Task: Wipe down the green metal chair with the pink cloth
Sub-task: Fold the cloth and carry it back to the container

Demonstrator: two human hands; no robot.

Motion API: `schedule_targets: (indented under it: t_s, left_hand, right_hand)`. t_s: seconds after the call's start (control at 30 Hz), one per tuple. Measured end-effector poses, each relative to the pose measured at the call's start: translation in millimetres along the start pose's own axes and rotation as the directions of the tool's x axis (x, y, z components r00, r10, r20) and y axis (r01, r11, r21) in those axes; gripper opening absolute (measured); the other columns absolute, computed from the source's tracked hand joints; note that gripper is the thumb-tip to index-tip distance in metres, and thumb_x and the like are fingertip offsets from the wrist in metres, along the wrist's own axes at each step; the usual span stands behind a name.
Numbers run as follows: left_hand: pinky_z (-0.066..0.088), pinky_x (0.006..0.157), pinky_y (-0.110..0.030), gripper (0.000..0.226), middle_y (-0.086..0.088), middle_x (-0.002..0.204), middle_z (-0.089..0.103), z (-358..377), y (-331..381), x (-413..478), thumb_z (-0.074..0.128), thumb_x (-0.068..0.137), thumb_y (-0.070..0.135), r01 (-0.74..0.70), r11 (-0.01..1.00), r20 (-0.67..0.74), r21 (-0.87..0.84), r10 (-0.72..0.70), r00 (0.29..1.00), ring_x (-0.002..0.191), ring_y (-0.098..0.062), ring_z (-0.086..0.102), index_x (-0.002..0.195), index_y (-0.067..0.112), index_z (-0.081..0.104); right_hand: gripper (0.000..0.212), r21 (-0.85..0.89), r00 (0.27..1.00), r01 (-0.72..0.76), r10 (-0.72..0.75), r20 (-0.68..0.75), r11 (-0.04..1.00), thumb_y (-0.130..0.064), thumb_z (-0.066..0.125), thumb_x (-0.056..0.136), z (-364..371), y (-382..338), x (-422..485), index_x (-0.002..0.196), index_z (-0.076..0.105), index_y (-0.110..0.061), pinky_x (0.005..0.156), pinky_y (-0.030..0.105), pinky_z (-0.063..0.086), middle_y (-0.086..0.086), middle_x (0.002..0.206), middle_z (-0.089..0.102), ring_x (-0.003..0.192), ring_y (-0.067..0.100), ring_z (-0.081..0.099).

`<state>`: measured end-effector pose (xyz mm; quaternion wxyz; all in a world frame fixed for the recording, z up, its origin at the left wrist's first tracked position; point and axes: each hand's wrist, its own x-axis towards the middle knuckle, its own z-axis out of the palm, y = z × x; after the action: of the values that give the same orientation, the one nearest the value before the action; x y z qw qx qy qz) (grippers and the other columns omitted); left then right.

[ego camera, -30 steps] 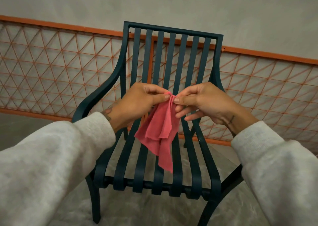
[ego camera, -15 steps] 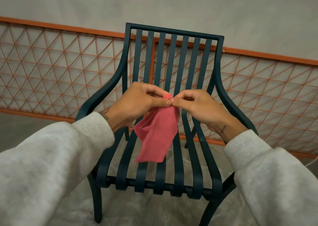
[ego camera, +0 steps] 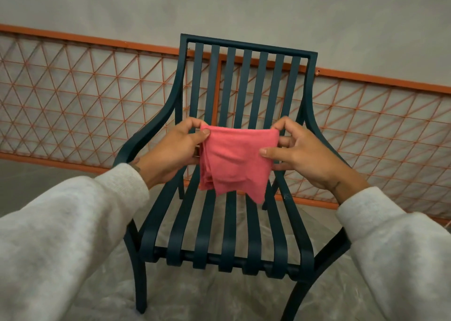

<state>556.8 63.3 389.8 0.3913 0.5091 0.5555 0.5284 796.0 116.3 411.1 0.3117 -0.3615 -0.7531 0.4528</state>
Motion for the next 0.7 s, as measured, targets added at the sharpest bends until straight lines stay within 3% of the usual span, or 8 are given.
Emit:
schedule_targets:
  t_s: [0.07, 0.13, 0.23, 0.3, 0.4, 0.5, 0.6, 0.7]
  left_hand:
    - [0.055, 0.082, -0.042, 0.016, -0.009, 0.109, 0.056, 7.1, 0.5, -1.6, 0.040, 0.103, 0.028, -0.007, 0.999, -0.005, -0.050, 0.007, 1.000, 0.098, -0.027, 0.059, 0.111, 0.017, 0.050]
    - [0.054, 0.077, -0.041, 0.020, -0.009, 0.106, 0.055, 10.9, 0.3, -2.1, 0.038, 0.104, 0.032, -0.025, 0.999, -0.028, -0.038, 0.024, 0.999, 0.095, -0.028, 0.058, 0.114, 0.019, 0.049]
    - [0.054, 0.071, -0.040, 0.019, -0.005, 0.100, 0.055, 11.7, -0.7, -4.0, 0.037, 0.103, 0.036, -0.044, 0.998, -0.045, -0.041, 0.042, 0.998, 0.090, -0.026, 0.059, 0.113, 0.023, 0.047]
    - [0.056, 0.067, -0.041, 0.018, -0.003, 0.101, 0.056, 12.4, -3.9, -5.8, 0.037, 0.103, 0.037, -0.028, 0.997, -0.068, -0.078, 0.023, 0.997, 0.090, -0.025, 0.061, 0.113, 0.026, 0.048]
    - [0.058, 0.066, -0.040, 0.032, -0.007, 0.108, 0.061, 19.8, -12.8, -13.1, 0.046, 0.099, 0.041, 0.115, 0.954, 0.012, -0.277, -0.116, 0.993, 0.086, -0.023, 0.067, 0.131, 0.037, 0.042]
    - [0.059, 0.078, -0.040, 0.064, -0.009, 0.119, 0.062, 30.2, -30.8, -22.0, 0.070, 0.083, 0.034, 0.224, 0.882, 0.202, -0.414, -0.151, 0.968, 0.100, -0.027, 0.070, 0.137, 0.043, 0.037]
    - [0.057, 0.086, -0.041, 0.084, -0.015, 0.121, 0.066, 35.2, -45.3, -28.2, 0.079, 0.070, 0.006, 0.171, 0.894, 0.258, -0.415, -0.064, 0.964, 0.104, -0.027, 0.070, 0.138, 0.038, 0.043]
    - [0.058, 0.082, -0.041, 0.092, -0.006, 0.129, 0.062, 32.4, -47.6, -30.1, 0.077, 0.070, -0.005, 0.091, 0.920, 0.237, -0.381, 0.002, 0.972, 0.110, -0.025, 0.066, 0.140, 0.042, 0.040]
  right_hand:
    - [0.026, 0.009, 1.000, 0.010, -0.009, -0.017, 1.000, -0.005, 0.065, 0.091, 2.1, -2.4, 1.0, 0.101, 0.044, -0.017, 0.072, 0.042, 0.062, 0.011, 0.102, 0.074, 0.094, 0.023, 0.073]
    - [0.033, 0.029, 0.996, 0.041, -0.039, -0.075, 0.999, -0.002, 0.066, 0.090, 1.4, -5.3, 0.0, 0.109, 0.046, -0.022, 0.068, 0.038, 0.061, 0.012, 0.099, 0.075, 0.092, 0.026, 0.074]
    - [0.067, 0.075, 0.989, 0.070, -0.060, -0.136, 0.995, 0.000, 0.072, 0.085, 2.2, -9.3, -2.1, 0.133, 0.040, -0.035, 0.069, 0.037, 0.062, 0.010, 0.097, 0.076, 0.088, 0.022, 0.075]
    - [0.074, 0.147, 0.984, 0.059, -0.032, -0.178, 0.987, -0.003, 0.077, 0.081, 5.5, -11.5, -2.4, 0.137, 0.039, -0.033, 0.069, 0.040, 0.062, 0.010, 0.098, 0.076, 0.088, 0.023, 0.075]
    - [0.057, 0.245, 0.959, 0.075, -0.003, -0.282, 0.967, -0.005, 0.076, 0.083, 11.1, -13.9, -0.6, 0.127, 0.045, -0.025, 0.066, 0.035, 0.059, 0.013, 0.100, 0.075, 0.088, 0.025, 0.074]
    - [0.042, 0.265, 0.945, 0.063, 0.028, -0.326, 0.962, -0.006, 0.067, 0.091, 13.3, -11.9, -2.2, 0.121, 0.042, -0.020, 0.060, 0.026, 0.056, 0.012, 0.097, 0.073, 0.077, 0.016, 0.074]
    - [0.038, 0.239, 0.962, 0.020, 0.046, -0.268, 0.971, -0.010, 0.061, 0.096, 11.3, -6.0, -8.1, 0.124, 0.039, -0.023, 0.055, 0.025, 0.054, 0.009, 0.096, 0.074, 0.069, 0.011, 0.071]
    - [0.035, 0.207, 0.965, -0.026, 0.079, -0.250, 0.978, -0.013, 0.059, 0.097, 9.7, 4.9, -14.4, 0.124, 0.040, -0.027, 0.056, 0.029, 0.055, 0.003, 0.093, 0.076, 0.072, 0.012, 0.072]
